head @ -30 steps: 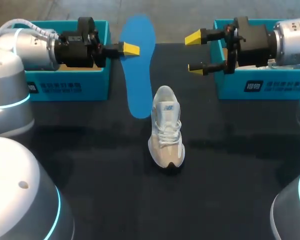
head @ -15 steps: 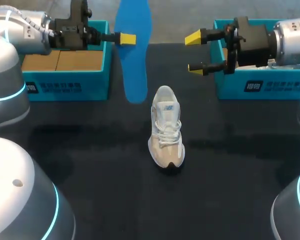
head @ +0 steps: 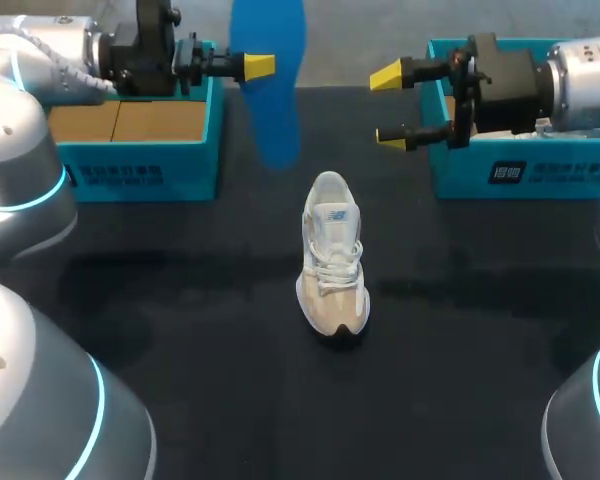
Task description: Take the shoe out of the shoebox, open the shoe tongue, remove and reinsert the insole, then place the shoe into the shoebox
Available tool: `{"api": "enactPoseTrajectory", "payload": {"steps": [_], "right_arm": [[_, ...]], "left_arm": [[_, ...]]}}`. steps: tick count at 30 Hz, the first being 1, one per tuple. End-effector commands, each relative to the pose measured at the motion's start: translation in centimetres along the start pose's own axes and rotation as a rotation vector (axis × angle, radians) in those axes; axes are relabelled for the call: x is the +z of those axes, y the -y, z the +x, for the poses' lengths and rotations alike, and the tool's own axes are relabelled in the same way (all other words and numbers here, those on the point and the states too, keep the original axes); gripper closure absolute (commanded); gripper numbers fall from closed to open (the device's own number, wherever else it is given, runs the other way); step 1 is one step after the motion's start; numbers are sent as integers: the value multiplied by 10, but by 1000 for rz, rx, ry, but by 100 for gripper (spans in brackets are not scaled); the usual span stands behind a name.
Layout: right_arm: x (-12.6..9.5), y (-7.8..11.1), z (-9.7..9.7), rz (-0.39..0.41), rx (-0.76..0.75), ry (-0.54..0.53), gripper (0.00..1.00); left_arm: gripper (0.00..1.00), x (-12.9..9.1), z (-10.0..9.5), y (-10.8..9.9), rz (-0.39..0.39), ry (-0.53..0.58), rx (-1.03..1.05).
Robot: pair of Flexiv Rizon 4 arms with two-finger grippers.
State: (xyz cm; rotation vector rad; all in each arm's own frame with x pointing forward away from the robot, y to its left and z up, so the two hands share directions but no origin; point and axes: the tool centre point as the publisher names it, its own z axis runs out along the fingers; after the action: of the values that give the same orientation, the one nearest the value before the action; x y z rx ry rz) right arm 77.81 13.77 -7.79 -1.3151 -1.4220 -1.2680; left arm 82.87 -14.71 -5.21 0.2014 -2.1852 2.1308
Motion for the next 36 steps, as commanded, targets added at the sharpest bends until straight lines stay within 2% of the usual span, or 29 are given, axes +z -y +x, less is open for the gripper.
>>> {"api": "enactPoseTrajectory", "payload": {"steps": [1, 13, 14, 16, 17, 21, 22, 24, 26, 32, 36], "right_arm": [[2, 0, 0, -1, 1, 3, 0], [2, 0, 0, -1, 1, 3, 0], [2, 0, 0, -1, 1, 3, 0], [2, 0, 0, -1, 1, 3, 0], [2, 0, 0, -1, 1, 3, 0], [2, 0, 0, -1, 1, 3, 0], [2, 0, 0, -1, 1, 3, 0], [2, 0, 0, -1, 1, 3, 0], [2, 0, 0, -1, 1, 3, 0], [2, 0, 0, -1, 1, 3, 0], [2, 0, 0, -1, 1, 3, 0]], "left_arm": [[100, 4, -4, -4, 61, -27, 246], [100, 4, -4, -4, 61, -27, 246], [100, 4, -4, -5, 71, -32, 378], [100, 4, -4, -10, 86, -63, 453], [100, 5, -6, -14, 92, -60, 586], [100, 6, -9, -22, 125, -69, 761], [100, 7, -11, -28, 131, -83, 922], [100, 8, -14, -32, 121, -88, 1024], [100, 10, -18, -38, 97, -100, 1225], [100, 13, -25, -37, 58, -80, 1499], [100, 12, -31, -34, 72, -79, 1661]]}}
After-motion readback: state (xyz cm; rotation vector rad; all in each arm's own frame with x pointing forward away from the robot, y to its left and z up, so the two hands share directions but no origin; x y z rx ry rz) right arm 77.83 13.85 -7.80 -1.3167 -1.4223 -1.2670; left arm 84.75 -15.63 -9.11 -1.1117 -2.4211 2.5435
